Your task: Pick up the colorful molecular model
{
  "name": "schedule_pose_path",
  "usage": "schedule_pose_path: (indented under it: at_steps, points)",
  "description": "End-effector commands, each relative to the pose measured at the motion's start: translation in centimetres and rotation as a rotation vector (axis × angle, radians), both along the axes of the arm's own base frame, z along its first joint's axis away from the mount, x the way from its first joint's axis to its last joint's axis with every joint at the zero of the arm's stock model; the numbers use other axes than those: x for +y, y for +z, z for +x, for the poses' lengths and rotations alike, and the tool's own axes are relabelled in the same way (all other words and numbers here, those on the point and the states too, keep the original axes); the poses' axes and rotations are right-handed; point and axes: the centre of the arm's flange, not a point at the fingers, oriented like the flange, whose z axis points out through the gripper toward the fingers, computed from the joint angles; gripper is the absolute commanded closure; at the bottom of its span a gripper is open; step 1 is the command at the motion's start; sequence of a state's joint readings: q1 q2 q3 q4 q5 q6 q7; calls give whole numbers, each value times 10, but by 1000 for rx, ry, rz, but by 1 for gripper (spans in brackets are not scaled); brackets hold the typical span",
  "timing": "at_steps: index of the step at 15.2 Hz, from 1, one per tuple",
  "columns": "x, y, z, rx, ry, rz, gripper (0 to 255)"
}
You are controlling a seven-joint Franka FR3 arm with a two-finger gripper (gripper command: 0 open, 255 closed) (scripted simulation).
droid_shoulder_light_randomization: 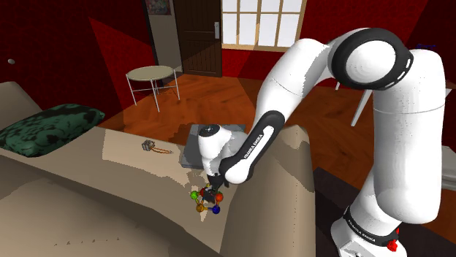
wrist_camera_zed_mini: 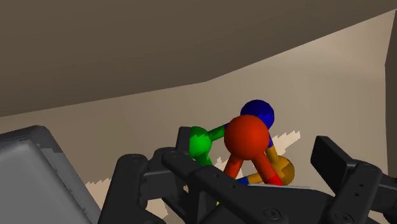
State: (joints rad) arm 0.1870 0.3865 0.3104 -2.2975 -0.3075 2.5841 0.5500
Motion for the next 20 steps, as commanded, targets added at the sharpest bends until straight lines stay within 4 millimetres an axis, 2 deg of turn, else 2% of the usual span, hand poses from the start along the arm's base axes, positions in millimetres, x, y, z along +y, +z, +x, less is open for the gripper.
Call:
schedule_pose_path:
  at_steps: [1,5,7,8,17,20]
  points:
    - [2,-12,1,0,0,0,0]
    - [2,-36,1,0,0,0,0]
    - [2,-36,1,0,0,0,0]
    - [1,-36,1,0,0,0,255]
    - [2,-36,1,0,0,0,255]
    - [2,-20,1,0,0,0,255]
